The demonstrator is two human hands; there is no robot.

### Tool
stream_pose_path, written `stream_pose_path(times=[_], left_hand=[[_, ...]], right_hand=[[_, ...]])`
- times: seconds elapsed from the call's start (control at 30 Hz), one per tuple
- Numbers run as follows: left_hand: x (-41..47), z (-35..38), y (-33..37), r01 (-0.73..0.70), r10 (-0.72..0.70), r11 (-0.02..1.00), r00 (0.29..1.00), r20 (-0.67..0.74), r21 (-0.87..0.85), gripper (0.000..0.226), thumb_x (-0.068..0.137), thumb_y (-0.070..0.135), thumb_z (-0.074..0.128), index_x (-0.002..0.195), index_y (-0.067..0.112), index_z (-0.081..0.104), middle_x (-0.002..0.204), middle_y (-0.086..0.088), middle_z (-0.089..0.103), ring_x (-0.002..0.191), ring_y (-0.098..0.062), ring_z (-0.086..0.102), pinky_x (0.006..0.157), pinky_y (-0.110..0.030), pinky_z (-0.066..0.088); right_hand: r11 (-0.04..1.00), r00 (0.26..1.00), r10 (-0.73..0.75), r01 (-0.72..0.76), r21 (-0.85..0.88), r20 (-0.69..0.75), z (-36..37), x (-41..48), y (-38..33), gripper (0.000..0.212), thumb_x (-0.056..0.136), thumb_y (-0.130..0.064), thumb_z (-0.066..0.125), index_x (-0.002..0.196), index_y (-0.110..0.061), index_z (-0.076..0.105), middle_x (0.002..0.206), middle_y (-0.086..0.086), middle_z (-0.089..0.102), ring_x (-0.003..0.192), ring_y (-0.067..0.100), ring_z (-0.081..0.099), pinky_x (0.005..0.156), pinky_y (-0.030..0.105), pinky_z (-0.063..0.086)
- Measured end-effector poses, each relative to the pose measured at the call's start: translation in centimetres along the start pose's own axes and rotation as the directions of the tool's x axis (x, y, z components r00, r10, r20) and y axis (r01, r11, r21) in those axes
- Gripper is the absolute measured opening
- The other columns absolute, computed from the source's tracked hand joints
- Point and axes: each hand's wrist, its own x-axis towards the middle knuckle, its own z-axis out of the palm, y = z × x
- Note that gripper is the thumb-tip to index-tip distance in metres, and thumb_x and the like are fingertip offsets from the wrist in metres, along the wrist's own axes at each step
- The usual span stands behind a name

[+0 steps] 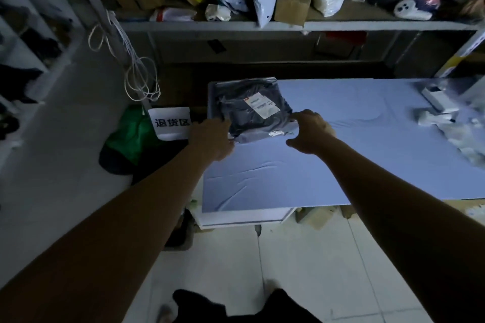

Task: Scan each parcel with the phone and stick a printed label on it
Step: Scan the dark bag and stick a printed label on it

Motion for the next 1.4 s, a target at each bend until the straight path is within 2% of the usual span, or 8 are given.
stream_pose_path(times=[0.3,0.6,0.7,0.87,1.03,1.13,1.27,1.4], left_hand=[[5.0,5.8,2.7,0.235,-0.211,0.931,0.971,0.113,-0.281,0.048,0.097,0.045,0.057,0.132,0.013,0.049,0.132,-0.011,0.056,0.117,-0.035,0.057,0.091,-0.047,0.052],[16.1,12.6,3.4,0.403,-0.442,0.659,0.891,0.106,-0.635,0.082,0.085,0.044,0.073,0.151,0.011,0.037,0.145,-0.019,0.045,0.137,-0.037,0.039,0.111,-0.047,0.039],[18.2,12.8,3.3,0.433,-0.529,0.465,0.835,0.15,-0.772,0.082,0.076,0.044,0.08,0.145,0.017,0.046,0.142,-0.011,0.053,0.133,-0.031,0.048,0.107,-0.044,0.045],[19.3,12.1,2.5,0.483,-0.65,0.07,0.686,0.328,-0.873,0.06,0.079,0.026,0.085,0.132,0.009,0.061,0.127,-0.007,0.066,0.107,-0.02,0.061,0.076,-0.014,0.044],[18.9,12.5,4.0,0.527,-0.632,0.058,0.676,0.378,-0.848,0.016,0.085,0.023,0.079,0.085,0.016,0.065,0.081,0.011,0.055,0.068,0.003,0.045,0.068,-0.023,0.042],[17.5,12.1,7.2,0.45,-0.628,0.112,0.723,0.288,-0.886,0.029,0.087,0.02,0.077,0.068,0.027,0.056,0.073,0.014,0.056,0.061,0.006,0.054,0.053,-0.015,0.044],[16.0,10.4,13.8,0.298,-0.624,0.224,0.776,0.098,-0.928,0.029,0.086,0.016,0.076,0.067,0.026,0.057,0.072,0.013,0.058,0.059,0.017,0.054,0.049,-0.002,0.038],[14.0,8.9,23.3,0.208,-0.586,0.199,0.808,0.054,-0.958,0.013,0.089,0.02,0.075,0.101,0.022,0.072,0.09,0.02,0.065,0.075,0.02,0.059,0.063,-0.002,0.047]], right_hand=[[0.972,0.994,-0.064,0.04,0.233,0.093,3.1,8.3,4.5,0.06,0.086,-0.034,0.074,0.141,-0.02,0.054,0.136,0.01,0.062,0.126,0.034,0.056,0.096,0.038,0.049],[0.951,0.978,0.033,-0.094,0.295,0.205,7.7,19.1,2.8,0.071,0.09,-0.04,0.067,0.151,-0.018,0.036,0.137,0.02,0.056,0.123,0.042,0.055,0.097,0.047,0.051],[0.938,0.97,0.083,-0.154,0.311,0.228,8.8,20.8,2.4,0.073,0.087,-0.044,0.072,0.148,-0.017,0.041,0.133,0.015,0.06,0.123,0.038,0.057,0.099,0.049,0.052],[0.914,0.969,0.134,-0.201,0.352,0.206,9.3,21.5,3.7,0.071,0.086,-0.05,0.073,0.14,-0.009,0.052,0.128,0.016,0.061,0.118,0.036,0.058,0.099,0.046,0.052],[0.89,0.983,0.079,-0.145,0.432,0.168,7.9,20.6,5.9,0.064,0.086,-0.049,0.075,0.134,-0.011,0.057,0.122,0.016,0.059,0.11,0.034,0.061,0.095,0.046,0.055],[0.883,0.993,0.027,-0.077,0.462,0.114,6.2,19.3,8.6,0.058,0.086,-0.047,0.075,0.13,-0.012,0.059,0.119,0.015,0.058,0.105,0.033,0.062,0.092,0.042,0.055],[0.857,0.997,0.007,-0.044,0.513,0.074,3.9,17.0,14.5,0.058,0.086,-0.047,0.076,0.13,-0.013,0.06,0.122,0.013,0.058,0.107,0.032,0.062,0.091,0.041,0.055],[0.795,0.997,-0.008,-0.043,0.605,0.081,1.1,13.0,23.2,0.06,0.086,-0.045,0.076,0.134,-0.013,0.059,0.126,0.013,0.06,0.109,0.033,0.063,0.093,0.048,0.058]])
